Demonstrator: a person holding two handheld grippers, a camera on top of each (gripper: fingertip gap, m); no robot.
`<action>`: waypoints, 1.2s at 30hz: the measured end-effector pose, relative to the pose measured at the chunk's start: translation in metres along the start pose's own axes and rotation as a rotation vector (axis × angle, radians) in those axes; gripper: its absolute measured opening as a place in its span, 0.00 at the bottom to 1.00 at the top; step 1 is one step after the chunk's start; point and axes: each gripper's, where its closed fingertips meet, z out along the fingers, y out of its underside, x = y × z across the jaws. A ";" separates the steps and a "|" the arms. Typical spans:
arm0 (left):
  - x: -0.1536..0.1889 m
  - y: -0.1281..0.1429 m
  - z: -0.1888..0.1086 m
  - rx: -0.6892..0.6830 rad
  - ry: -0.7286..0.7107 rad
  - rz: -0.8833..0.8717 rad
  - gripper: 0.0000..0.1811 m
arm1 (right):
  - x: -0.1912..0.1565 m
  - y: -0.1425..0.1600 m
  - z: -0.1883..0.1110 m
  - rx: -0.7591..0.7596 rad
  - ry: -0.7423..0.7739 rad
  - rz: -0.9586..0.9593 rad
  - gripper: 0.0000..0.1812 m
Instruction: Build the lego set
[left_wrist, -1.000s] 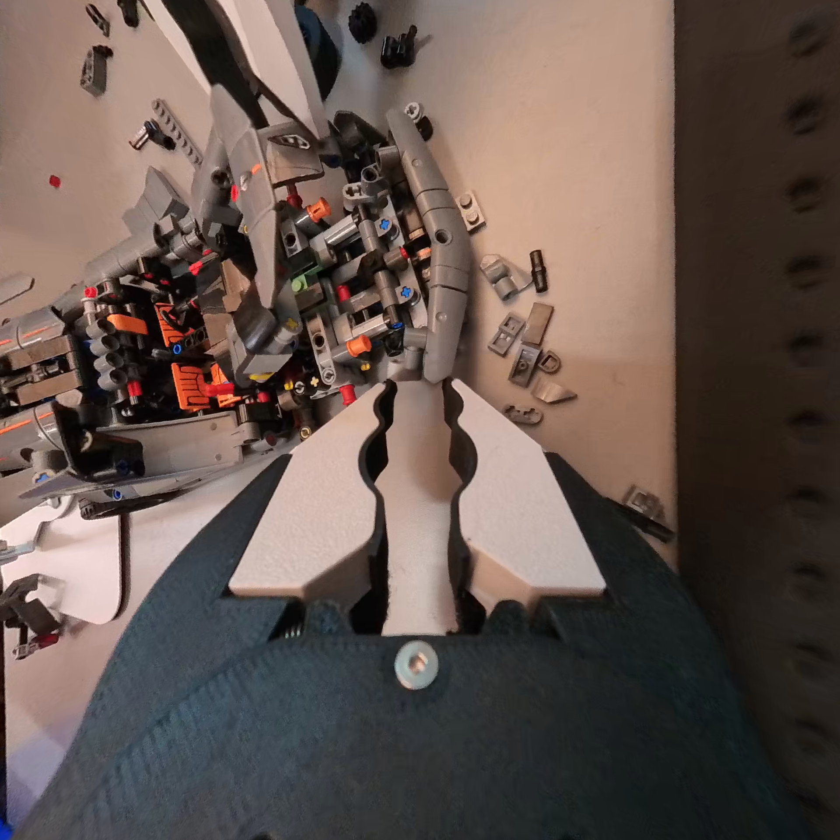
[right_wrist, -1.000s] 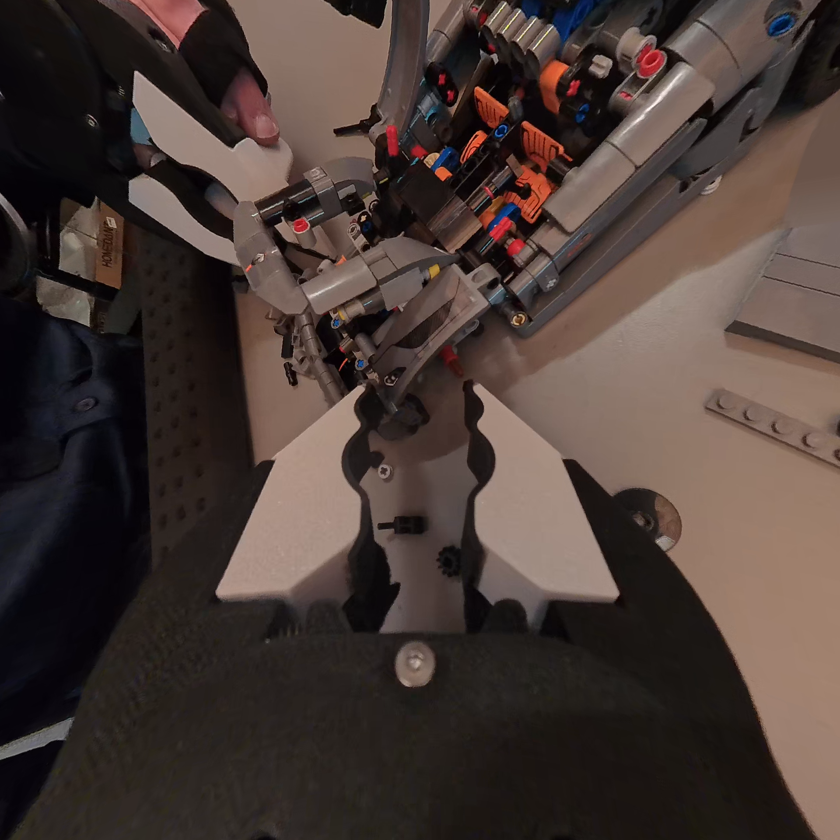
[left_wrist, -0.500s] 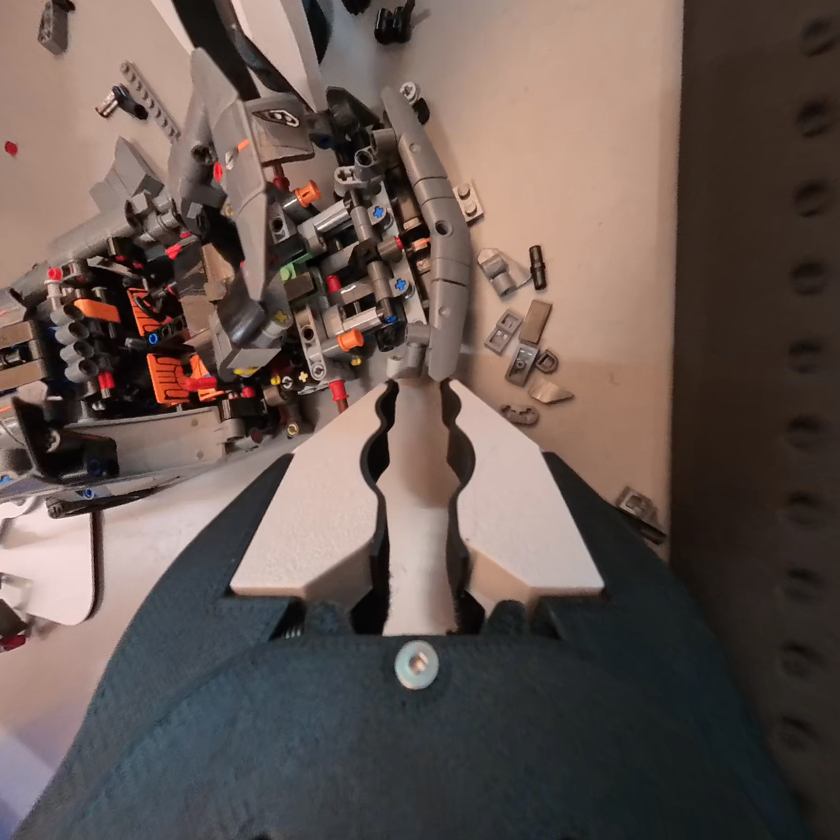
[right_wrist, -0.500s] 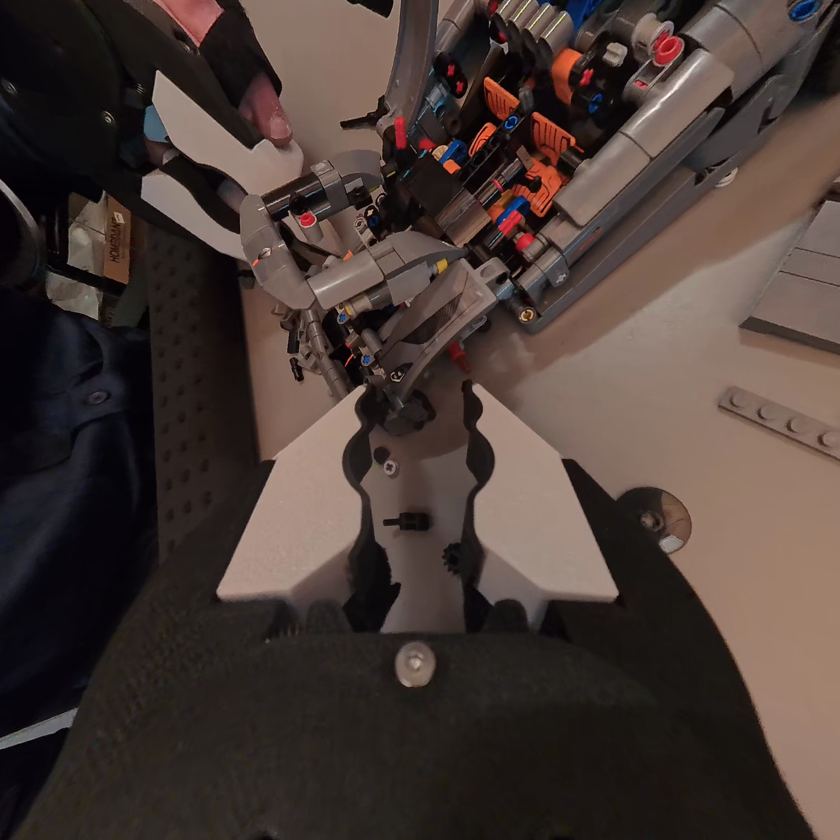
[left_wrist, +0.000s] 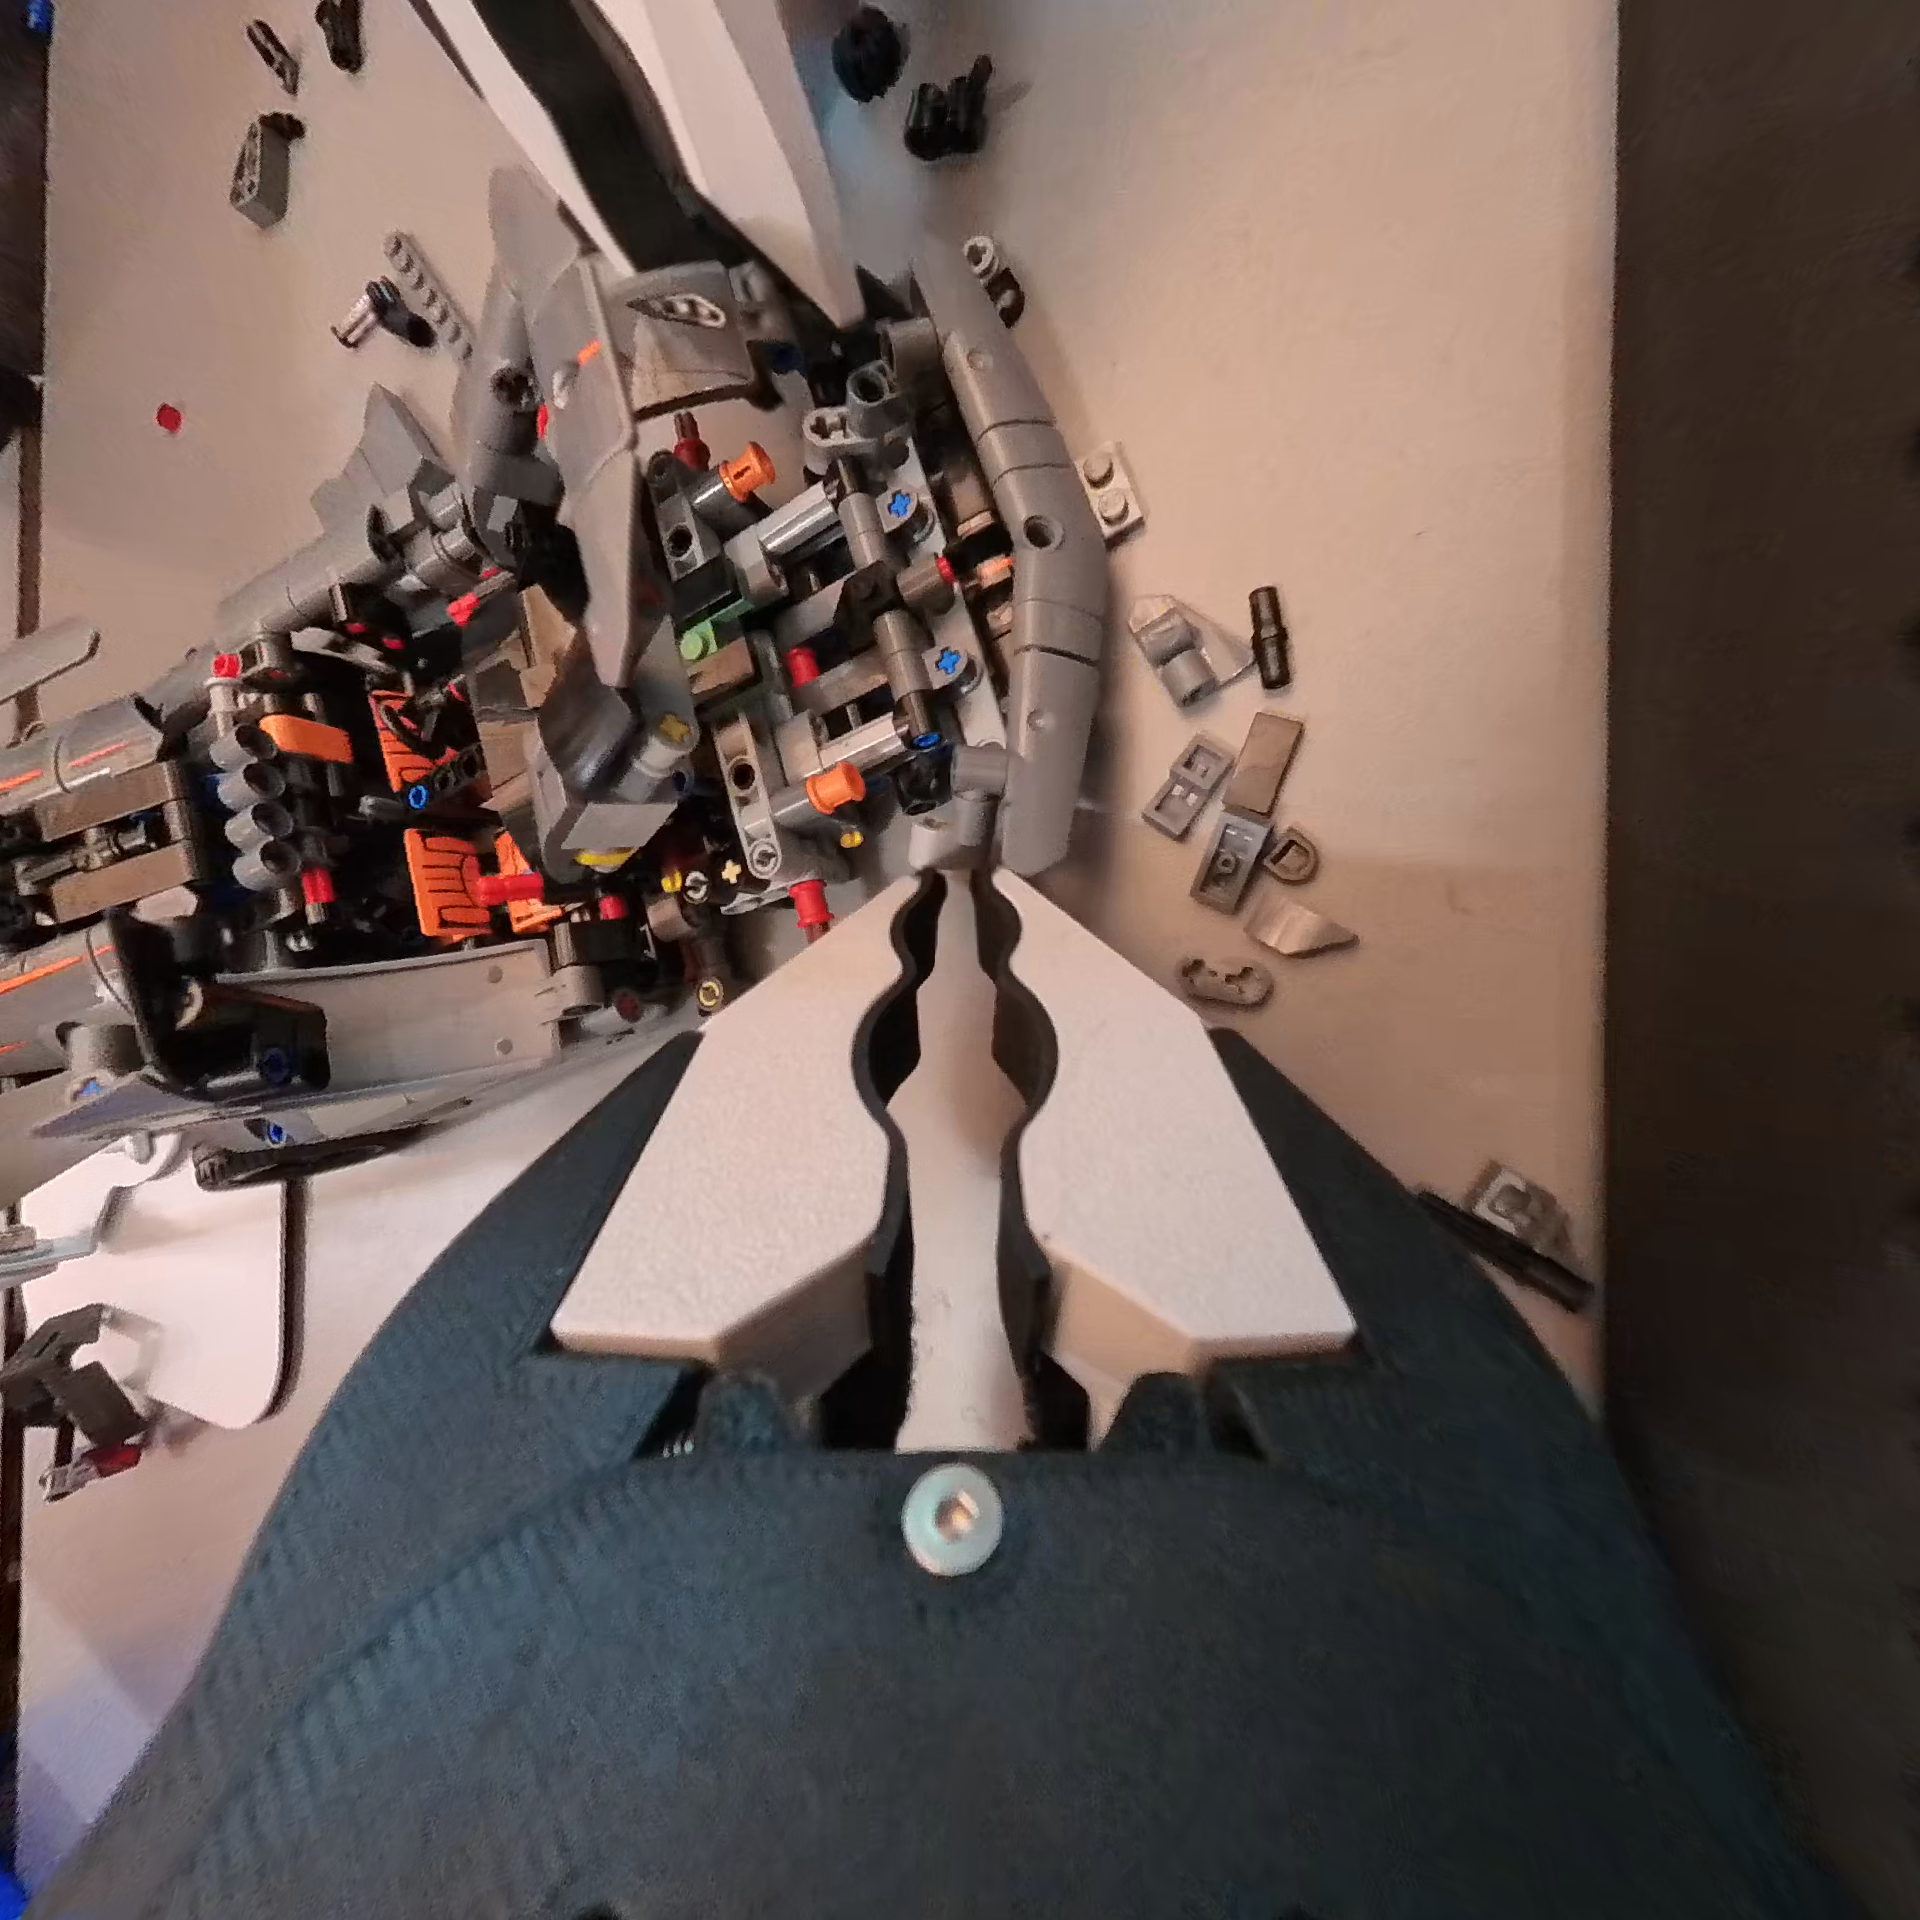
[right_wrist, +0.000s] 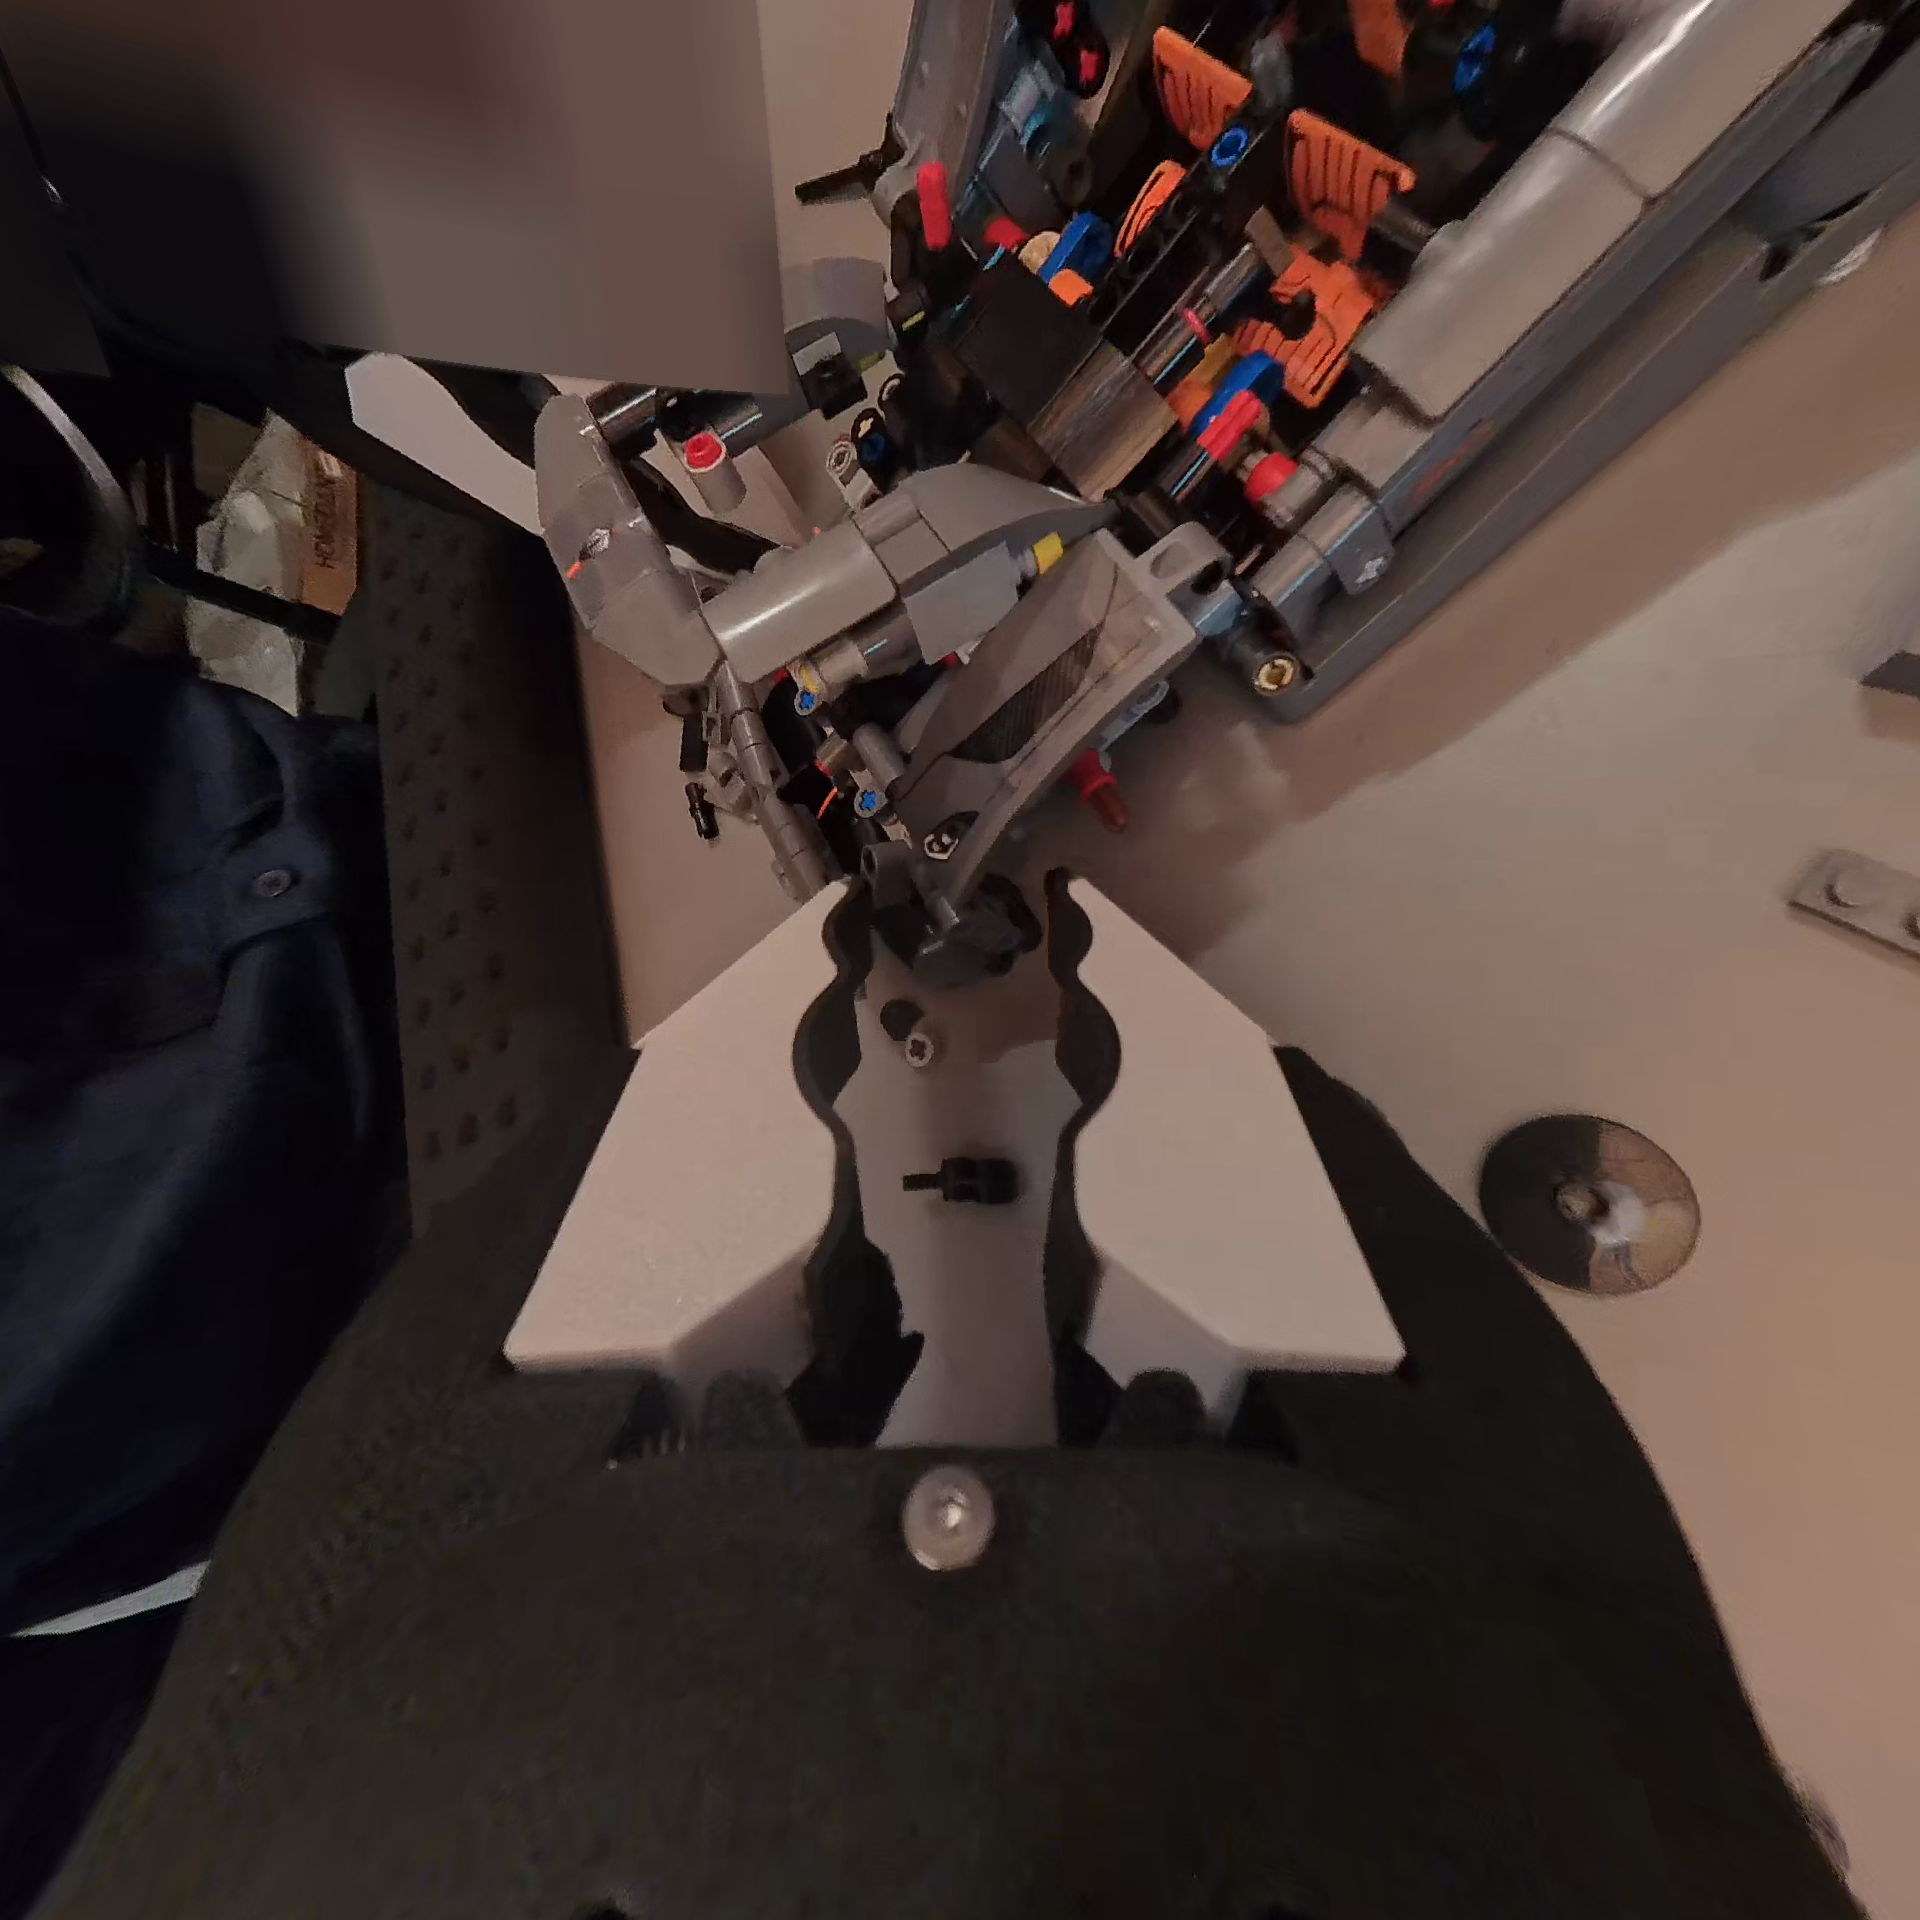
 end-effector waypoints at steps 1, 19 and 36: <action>-0.001 -0.002 0.000 0.008 -0.013 0.006 0.01 | -0.001 0.001 0.001 -0.006 -0.002 -0.003 0.17; -0.001 -0.014 0.006 0.040 -0.066 0.038 0.00 | -0.003 0.000 0.010 -0.019 -0.019 -0.007 0.14; -0.004 -0.016 0.009 0.034 -0.092 0.039 0.02 | -0.004 -0.001 0.010 -0.013 -0.020 -0.003 0.18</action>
